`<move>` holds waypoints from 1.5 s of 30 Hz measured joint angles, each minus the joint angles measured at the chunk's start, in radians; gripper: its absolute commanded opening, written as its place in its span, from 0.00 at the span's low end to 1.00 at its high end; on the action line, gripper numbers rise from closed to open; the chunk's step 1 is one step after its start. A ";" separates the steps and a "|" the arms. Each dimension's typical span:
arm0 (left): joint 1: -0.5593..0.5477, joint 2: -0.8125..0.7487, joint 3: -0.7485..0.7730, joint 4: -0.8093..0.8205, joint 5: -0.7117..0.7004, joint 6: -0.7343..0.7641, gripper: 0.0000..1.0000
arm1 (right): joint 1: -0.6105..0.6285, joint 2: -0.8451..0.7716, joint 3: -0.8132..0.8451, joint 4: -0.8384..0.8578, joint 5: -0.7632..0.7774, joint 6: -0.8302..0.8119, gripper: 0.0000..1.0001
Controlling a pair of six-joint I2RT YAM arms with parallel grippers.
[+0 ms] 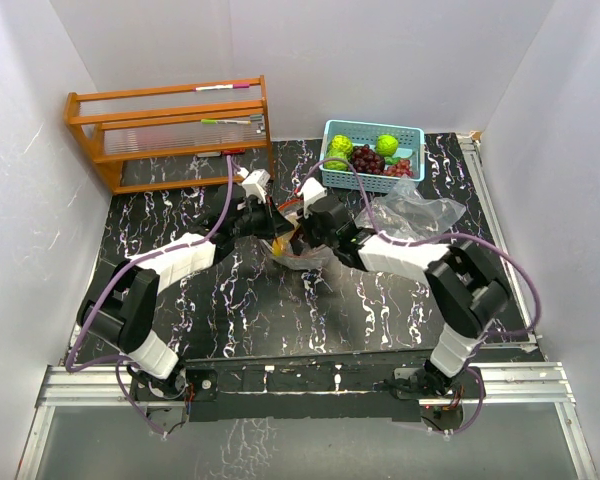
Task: Open the zip-top bag and remove the fake food
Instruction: Pick up the fake fruit from the zipper food storage bag.
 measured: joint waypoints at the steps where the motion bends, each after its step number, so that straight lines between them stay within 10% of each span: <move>1: 0.000 0.000 0.000 0.001 0.000 0.000 0.00 | 0.000 -0.032 0.000 -0.011 -0.009 0.001 0.07; 45: -0.015 0.110 0.025 0.128 0.020 -0.064 0.00 | -0.233 -0.385 -0.034 -0.020 -0.592 0.290 0.08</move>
